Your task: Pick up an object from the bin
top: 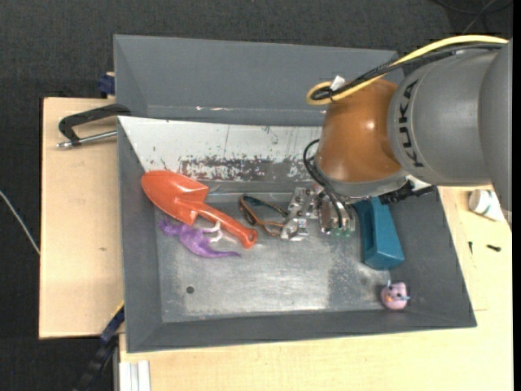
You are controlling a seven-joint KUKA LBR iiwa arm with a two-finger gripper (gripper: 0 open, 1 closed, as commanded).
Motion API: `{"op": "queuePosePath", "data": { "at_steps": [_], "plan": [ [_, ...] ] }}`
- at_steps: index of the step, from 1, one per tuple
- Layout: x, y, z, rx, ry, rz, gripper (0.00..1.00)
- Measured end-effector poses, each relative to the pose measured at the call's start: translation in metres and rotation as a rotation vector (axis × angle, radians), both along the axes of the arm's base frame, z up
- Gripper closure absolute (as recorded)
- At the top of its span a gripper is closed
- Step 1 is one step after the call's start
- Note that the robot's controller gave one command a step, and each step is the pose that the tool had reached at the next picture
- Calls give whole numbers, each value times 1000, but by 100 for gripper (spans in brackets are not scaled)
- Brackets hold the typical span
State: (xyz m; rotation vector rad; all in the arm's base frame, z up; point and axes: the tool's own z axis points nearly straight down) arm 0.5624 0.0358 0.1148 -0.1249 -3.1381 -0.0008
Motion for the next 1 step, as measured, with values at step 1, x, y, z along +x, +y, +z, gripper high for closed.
{"op": "queuePosePath", "data": {
  "at_steps": [1],
  "plan": [
    [24,10,41,1,-7,7,100]
  ]
}}
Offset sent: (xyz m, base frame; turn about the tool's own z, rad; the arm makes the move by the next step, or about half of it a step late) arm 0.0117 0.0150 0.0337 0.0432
